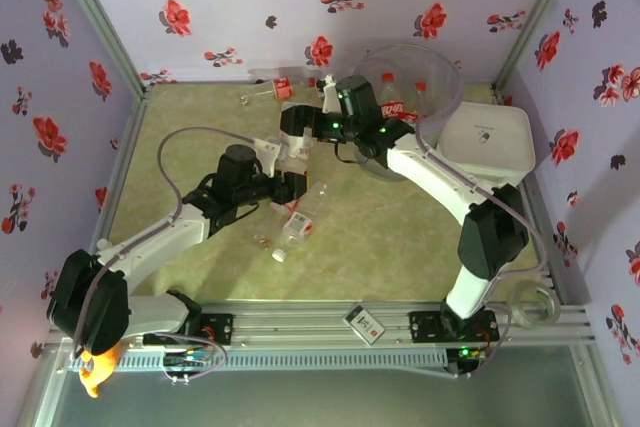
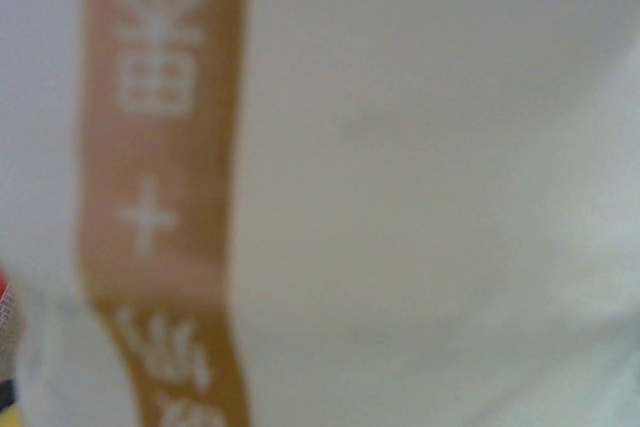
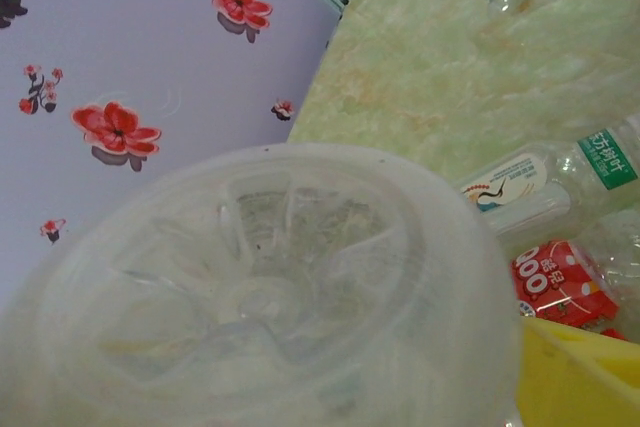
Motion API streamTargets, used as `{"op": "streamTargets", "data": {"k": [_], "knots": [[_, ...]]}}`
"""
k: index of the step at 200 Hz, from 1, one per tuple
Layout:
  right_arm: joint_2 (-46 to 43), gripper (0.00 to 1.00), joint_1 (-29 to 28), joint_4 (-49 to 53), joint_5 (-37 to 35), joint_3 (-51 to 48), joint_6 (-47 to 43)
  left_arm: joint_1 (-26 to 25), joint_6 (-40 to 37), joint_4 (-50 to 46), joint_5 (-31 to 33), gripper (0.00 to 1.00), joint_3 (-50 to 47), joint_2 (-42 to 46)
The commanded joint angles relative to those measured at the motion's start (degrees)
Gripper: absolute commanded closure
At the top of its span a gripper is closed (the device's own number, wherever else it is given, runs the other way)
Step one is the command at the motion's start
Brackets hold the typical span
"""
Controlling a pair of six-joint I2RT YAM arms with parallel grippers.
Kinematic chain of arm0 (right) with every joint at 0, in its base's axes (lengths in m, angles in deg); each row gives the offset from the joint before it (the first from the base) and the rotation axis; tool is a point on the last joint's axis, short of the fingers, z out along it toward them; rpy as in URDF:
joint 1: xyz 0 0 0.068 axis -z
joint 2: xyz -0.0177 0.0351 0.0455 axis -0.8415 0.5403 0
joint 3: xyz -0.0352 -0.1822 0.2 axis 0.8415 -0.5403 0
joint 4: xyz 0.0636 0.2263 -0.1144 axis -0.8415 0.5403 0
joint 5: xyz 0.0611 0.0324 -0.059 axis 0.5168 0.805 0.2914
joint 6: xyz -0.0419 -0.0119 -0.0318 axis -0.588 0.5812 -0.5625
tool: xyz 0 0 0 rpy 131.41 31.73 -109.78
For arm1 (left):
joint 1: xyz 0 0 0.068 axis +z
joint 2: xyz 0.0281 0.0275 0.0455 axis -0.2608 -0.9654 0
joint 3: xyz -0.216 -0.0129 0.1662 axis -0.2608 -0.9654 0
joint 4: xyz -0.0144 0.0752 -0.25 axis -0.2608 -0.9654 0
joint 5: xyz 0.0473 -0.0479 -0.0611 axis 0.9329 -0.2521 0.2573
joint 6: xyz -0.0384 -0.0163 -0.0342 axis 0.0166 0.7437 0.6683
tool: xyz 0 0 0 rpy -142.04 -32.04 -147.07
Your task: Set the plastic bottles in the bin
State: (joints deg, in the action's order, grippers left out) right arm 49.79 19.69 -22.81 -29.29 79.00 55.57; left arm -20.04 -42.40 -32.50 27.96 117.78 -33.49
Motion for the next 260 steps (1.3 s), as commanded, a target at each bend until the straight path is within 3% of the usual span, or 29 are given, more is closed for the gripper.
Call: {"op": "streamTargets", "data": {"k": [1, 20, 44, 68, 88, 93, 169, 218, 260], "knots": [[0.7, 0.18, -0.5, 0.2, 0.5, 2.0, 0.1, -0.5, -1.9, 1.3, -1.1, 1.0, 2.7, -0.3], [0.5, 0.3, -0.5, 1.1, -0.3, 2.4, -0.7, -0.5, -1.8, 1.1, -0.9, 1.0, 3.0, -0.3], [0.7, 0.38, -0.5, 2.6, -1.2, 3.9, -2.2, -0.5, -1.8, 0.6, 0.3, 0.99, 3.0, 0.2], [1.1, 0.43, -0.5, 4.7, -1.8, 6.4, -4.2, -0.4, -2.0, -1.2, 0.4, 0.67, 3.4, 1.1], [1.4, 0.46, -0.5, 7.4, -3.4, 9.6, -7.2, -0.4, -2.1, -3.4, 0.7, 0.08, 3.6, 2.6], [1.5, 0.46, -0.4, 8.1, -4.1, 10.5, -8.1, -0.4, -2.2, -3.9, 0.9, 0.01, 3.6, 3.1], [-6.3, 0.53, 3.1, 4.9, -16.7, 17.1, -15.9, 0.0, -2.9, -12.3, 4.3, 0.0, -0.8, 12.3], [-14.4, 0.53, 14.1, 2.8, -20.1, 15.2, -15.7, 1.0, -1.2, -13.9, 7.6, 0.0, -1.8, 10.7], [-15.1, 0.54, 24.8, 3.1, -21.4, 13.6, -13.6, 1.2, 0.1, -14.0, 8.6, 0.01, -1.2, 7.9]]}}
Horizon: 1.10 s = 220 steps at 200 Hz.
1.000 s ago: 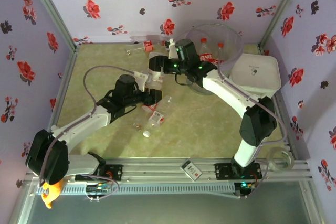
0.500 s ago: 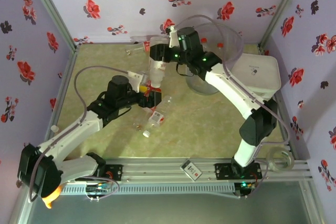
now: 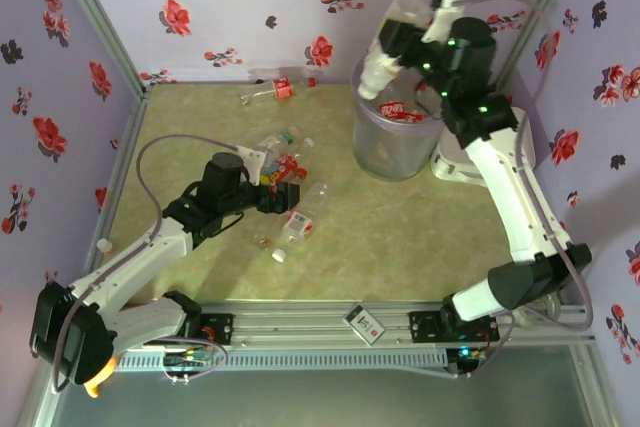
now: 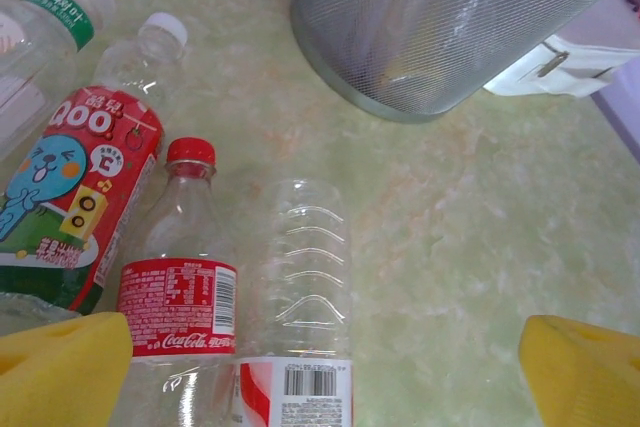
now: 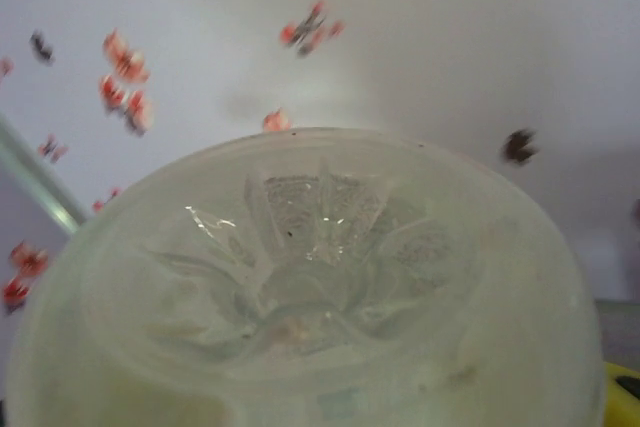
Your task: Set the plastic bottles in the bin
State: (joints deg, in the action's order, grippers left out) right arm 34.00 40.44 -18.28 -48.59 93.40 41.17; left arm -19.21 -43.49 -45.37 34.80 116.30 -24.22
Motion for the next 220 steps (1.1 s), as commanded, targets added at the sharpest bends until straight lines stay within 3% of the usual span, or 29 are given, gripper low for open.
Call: {"op": "streamTargets", "data": {"k": [1, 28, 74, 142, 220], "knots": [[0.8, 0.54, 4.2, -1.4, -2.1, -0.9, 0.8, 0.4, 1.2, -1.2, 1.8, 0.0, 0.3, -1.5], [4.4, 0.55, 8.1, -1.7, 0.1, 0.0, 2.4, 0.6, 1.7, -5.2, 3.4, 0.01, 1.3, -3.2], [11.8, 0.56, 9.2, 0.1, 3.2, 3.0, 2.7, 0.7, -0.4, -17.2, 7.3, 0.01, 2.1, -4.3], [19.1, 0.56, 9.1, 2.5, 10.9, 1.4, 5.2, 0.7, 1.1, -17.8, 7.7, 0.05, -0.5, -4.6], [23.0, 0.56, 7.9, 7.0, 13.8, -5.0, 2.7, 0.6, 0.9, -17.6, 7.7, 0.07, 0.4, -7.2]]}}
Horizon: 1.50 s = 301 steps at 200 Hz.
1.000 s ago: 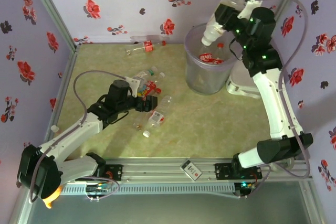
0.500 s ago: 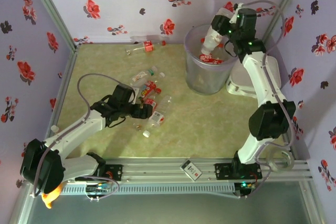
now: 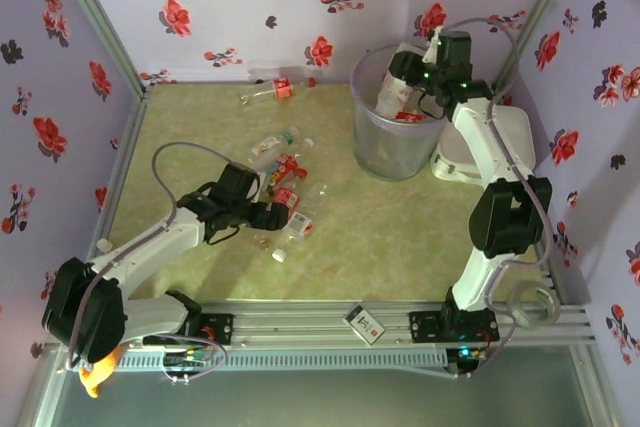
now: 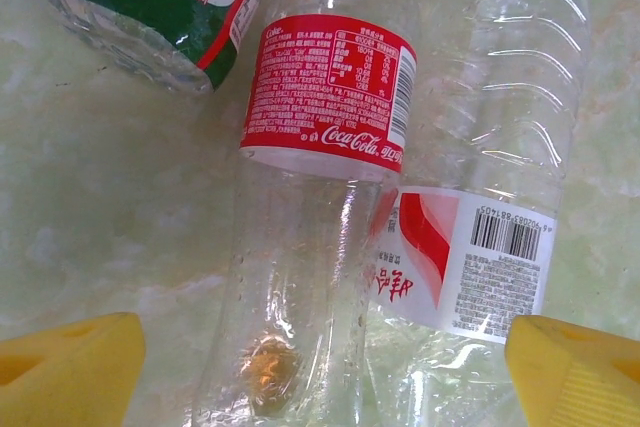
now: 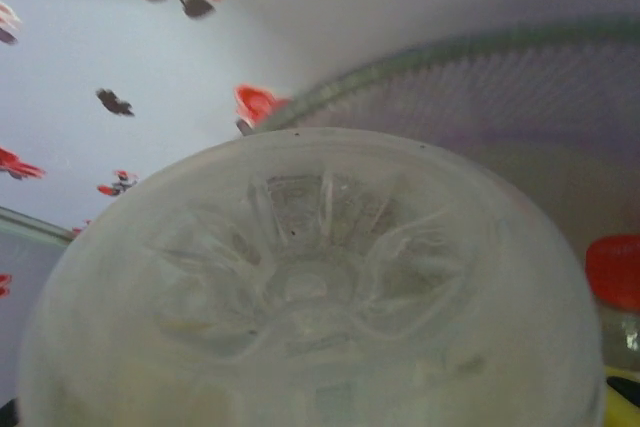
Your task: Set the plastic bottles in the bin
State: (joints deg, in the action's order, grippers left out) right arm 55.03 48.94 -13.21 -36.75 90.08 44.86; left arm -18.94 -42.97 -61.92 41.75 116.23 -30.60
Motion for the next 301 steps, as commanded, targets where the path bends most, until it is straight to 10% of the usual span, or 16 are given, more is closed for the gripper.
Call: {"op": "streamTargets", "data": {"k": [1, 77, 137, 234, 301], "knots": [[2.0, 0.56, -0.7, 2.0, 2.0, -1.8, -1.1, 0.4, 0.4, -1.0, 0.7, 0.07, 0.5, -0.8], [5.6, 0.43, -2.1, 4.8, 1.1, -3.1, -3.3, 0.4, 0.0, -1.0, 0.8, 0.07, 2.2, -3.5], [4.6, 0.13, -2.1, 9.9, 0.1, 3.2, -6.2, 0.4, -0.8, -1.4, 0.6, 0.02, 3.1, -4.9], [-2.6, 0.07, -2.1, 17.7, -3.9, 12.3, -11.0, 0.4, -2.0, -3.0, 1.5, 0.0, 3.3, -4.9], [-18.0, 0.01, -1.4, 19.2, -5.9, -0.4, -13.0, 0.0, -2.2, -4.2, 2.3, 0.02, 3.4, -5.6]]}}
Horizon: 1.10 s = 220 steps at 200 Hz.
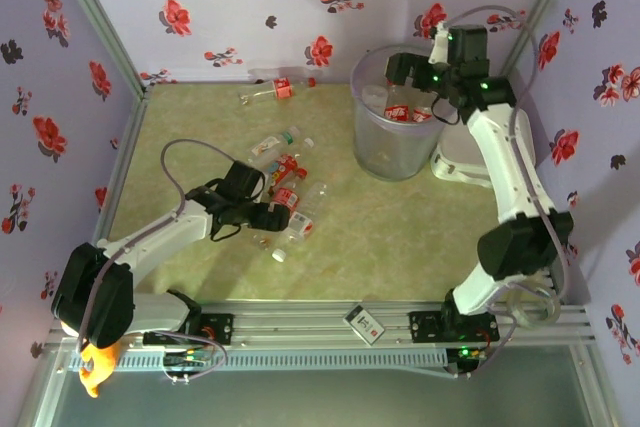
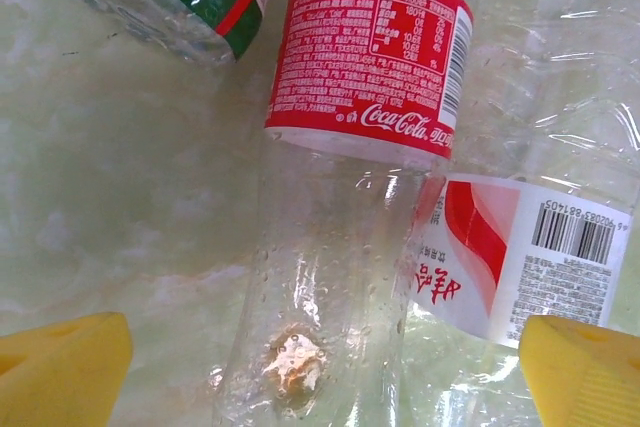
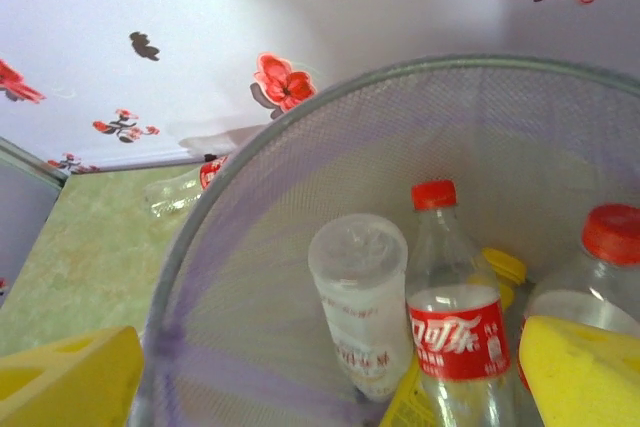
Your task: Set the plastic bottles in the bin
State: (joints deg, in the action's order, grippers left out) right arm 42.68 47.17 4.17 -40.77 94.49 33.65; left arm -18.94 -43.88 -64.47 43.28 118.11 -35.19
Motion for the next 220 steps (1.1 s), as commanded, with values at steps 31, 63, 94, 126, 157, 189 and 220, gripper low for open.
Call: {"op": "streamTargets", "data": {"k": [31, 63, 94, 126, 157, 189, 220], "knots": [[-12.7, 0.01, 1.2, 2.1, -2.9, -13.0, -1.2, -0.8, -0.7, -1.8, 0.2, 0.02, 0.1, -1.4], [-19.2, 0.01, 1.4, 0.6, -2.9, -20.5, 0.9, -1.3, -0.1, -1.4, 0.1, 0.02, -1.1, -2.1], [-25.8, 0.01, 1.4, -4.1, -2.0, -28.8, 3.5, -2.0, 0.0, -1.2, 0.2, 0.03, -1.4, -4.1], [-30.9, 0.01, 1.4, -7.1, -2.1, -35.4, 4.4, -2.6, -0.7, -1.9, 0.3, 0.04, -0.8, -7.3], [-35.1, 0.01, 1.4, -11.1, -3.0, -42.4, 6.3, -3.1, -0.3, -1.7, 1.4, 0.05, 0.1, -10.5], [-36.1, 0.01, 1.6, -12.4, -2.5, -46.0, 7.2, -4.0, -0.1, -1.9, 2.5, 0.07, 1.6, -14.0], [-36.4, 0.01, 1.5, -13.3, -1.8, -48.3, 8.0, -4.8, 0.0, -3.0, 3.9, 0.15, 3.8, -16.9]]}}
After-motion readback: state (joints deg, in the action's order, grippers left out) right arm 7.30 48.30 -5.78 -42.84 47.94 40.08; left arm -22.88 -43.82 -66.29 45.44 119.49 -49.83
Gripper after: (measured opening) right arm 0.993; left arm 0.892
